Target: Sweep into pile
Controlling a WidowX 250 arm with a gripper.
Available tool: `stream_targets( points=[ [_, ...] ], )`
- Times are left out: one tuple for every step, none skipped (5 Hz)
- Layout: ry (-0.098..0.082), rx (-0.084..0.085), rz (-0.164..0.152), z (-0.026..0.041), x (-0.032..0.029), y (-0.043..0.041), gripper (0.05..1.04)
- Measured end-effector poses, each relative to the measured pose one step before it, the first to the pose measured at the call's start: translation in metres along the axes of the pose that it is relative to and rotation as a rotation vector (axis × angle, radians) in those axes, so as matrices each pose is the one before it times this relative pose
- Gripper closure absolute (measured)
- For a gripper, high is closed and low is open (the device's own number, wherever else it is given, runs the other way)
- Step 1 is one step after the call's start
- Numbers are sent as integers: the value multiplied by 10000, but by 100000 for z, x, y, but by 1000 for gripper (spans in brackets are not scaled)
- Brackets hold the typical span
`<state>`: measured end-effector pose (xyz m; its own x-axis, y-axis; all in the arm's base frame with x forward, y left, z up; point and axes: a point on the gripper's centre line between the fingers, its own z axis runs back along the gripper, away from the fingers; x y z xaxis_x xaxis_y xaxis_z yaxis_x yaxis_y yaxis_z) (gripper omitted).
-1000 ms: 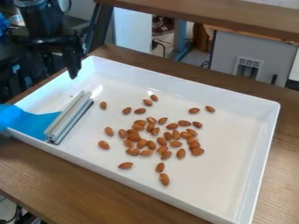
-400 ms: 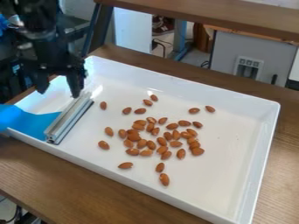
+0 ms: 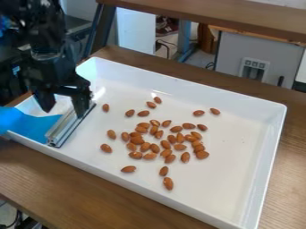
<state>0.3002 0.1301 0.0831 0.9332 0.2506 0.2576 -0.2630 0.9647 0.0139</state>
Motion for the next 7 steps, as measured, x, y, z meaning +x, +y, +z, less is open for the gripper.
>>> stream_targets(
  points=[
    [47,4,58,-1080,-511,-32,85],
    [-14,7,20,-412,-83,6,120],
    [60,-15,62,-335,-460,-70,404],
    [159,-95,-53,-494,-880,-526,689],
    [166,-101,65,54,-362,-985,705],
    [189,-108,69,143,-293,-1316,705],
    [9,-91,-77,446,-840,-2394,705]
  ],
)
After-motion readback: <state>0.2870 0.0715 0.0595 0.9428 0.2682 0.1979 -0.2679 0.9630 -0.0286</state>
